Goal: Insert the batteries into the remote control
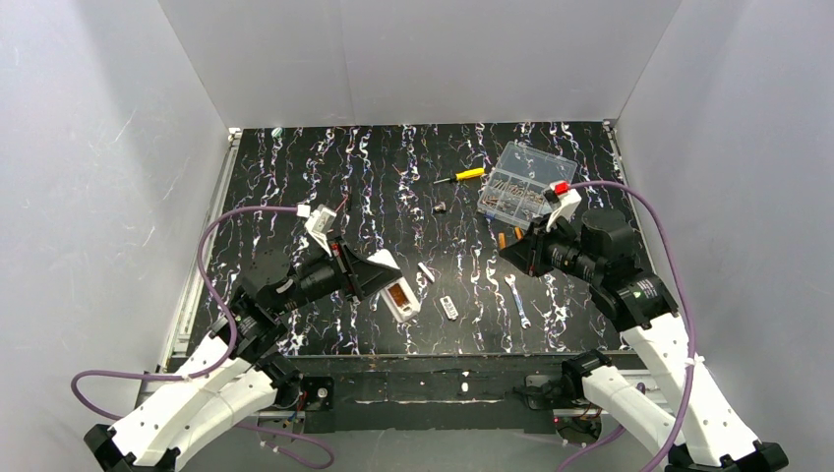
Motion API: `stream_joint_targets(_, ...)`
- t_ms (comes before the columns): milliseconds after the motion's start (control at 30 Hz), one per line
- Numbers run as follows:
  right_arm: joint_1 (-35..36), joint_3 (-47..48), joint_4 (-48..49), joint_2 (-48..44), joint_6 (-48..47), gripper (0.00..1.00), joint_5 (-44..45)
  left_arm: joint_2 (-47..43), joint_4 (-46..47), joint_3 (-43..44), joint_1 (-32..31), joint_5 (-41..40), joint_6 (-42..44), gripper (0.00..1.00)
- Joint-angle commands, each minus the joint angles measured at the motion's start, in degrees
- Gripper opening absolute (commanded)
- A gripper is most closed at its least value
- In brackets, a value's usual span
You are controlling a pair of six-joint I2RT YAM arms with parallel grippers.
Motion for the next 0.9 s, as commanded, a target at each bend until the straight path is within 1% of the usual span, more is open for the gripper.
stream_joint_targets(0, 0.2, -0.2, 2.8, -0.8, -0.5, 0.01, -0.8, -1.3, 9.7, -0.7, -0.2, 2.3, 3.7, 0.00)
stream_joint_targets(100, 0.2, -0.6, 3.6, -0.7, -0.2, 0.01, -0.9, -1.5, 13.7, -2.0, -0.2, 2.7, 4.0, 0.00)
stream_joint_targets(233, 0.2, -1.1, 4.3, -0.9, -0.1, 0.01, -1.1, -1.2, 18.5, -3.1, -0.2, 5.1, 4.4, 0.00)
stream_joint_targets(367, 0.2, -2.4, 6.4, -1.9, -1.3, 0.01, -1.5, 0.0, 28.0, -4.8, -0.2, 11.7, 6.3, 0.00)
stream_joint_targets(433, 0.2, -3.5, 8.1, -3.0, -1.7, 0.01, -1.3, 0.4, 31.6, -5.5, -0.2, 13.1, 6.5, 0.00)
stream_joint_targets(567, 0.2, -5.5, 11.1, -5.8, -2.5, 0.01, -0.9, 0.1, 33.9, -6.5, -0.2, 12.6, 6.4, 0.00)
stream_joint_targets(733, 0.2, -7.1, 14.3, -8.6, -3.7, 0.01, -1.7, -0.5, 32.8, -7.1, -0.2, 11.3, 6.1, 0.00)
stream_joint_targets(800, 0.2, -7.4, 15.8, -9.0, -5.0, 0.01, -1.7, -0.4, 31.5, -7.4, -0.1, 9.4, 5.0, 0.00)
stream_joint_targets(867, 0.3, -7.3, 17.5, -8.8, -6.7, 0.01, -0.6, 0.0, 30.3, -8.7, -0.2, 5.0, 3.5, 0.00)
